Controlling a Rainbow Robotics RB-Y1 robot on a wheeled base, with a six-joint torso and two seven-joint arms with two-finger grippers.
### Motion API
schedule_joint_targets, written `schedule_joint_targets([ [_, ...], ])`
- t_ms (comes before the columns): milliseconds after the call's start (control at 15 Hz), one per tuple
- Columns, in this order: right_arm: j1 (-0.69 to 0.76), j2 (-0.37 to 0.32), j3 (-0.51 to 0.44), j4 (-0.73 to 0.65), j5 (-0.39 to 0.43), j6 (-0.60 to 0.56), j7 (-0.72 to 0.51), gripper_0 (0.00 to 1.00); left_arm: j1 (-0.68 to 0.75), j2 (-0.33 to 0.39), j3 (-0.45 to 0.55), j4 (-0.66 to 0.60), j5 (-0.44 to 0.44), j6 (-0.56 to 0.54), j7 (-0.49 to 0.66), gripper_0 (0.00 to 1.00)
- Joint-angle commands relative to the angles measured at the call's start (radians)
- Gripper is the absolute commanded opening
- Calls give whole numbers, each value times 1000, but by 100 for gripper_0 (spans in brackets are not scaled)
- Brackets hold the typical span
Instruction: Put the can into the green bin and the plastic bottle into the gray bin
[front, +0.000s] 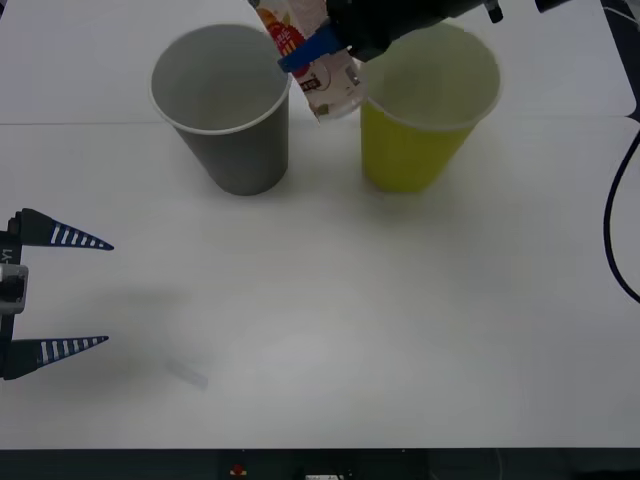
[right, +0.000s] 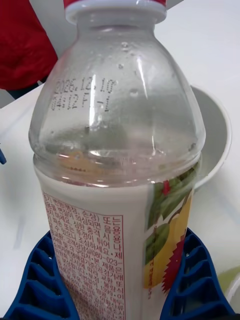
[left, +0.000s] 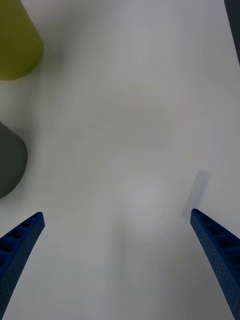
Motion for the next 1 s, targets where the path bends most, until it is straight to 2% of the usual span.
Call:
schedule_joint_targets([
  [67, -134, 95, 24, 216, 46, -16, 41, 0, 0, 0, 0, 0, 0, 0, 0, 100],
  [267, -215, 193, 39, 371, 135, 42, 57, 0, 0, 0, 0, 0, 0, 0, 0, 100],
  [467, -252, 256, 96, 477, 142, 175, 72, 0, 0, 0, 0, 0, 0, 0, 0, 100],
  [800, -264, 307, 196, 538, 147, 329, 75, 0, 0, 0, 0, 0, 0, 0, 0, 100],
  [1000, -264, 322, 205, 553, 150, 353, 77, 0, 0, 0, 0, 0, 0, 0, 0, 100],
])
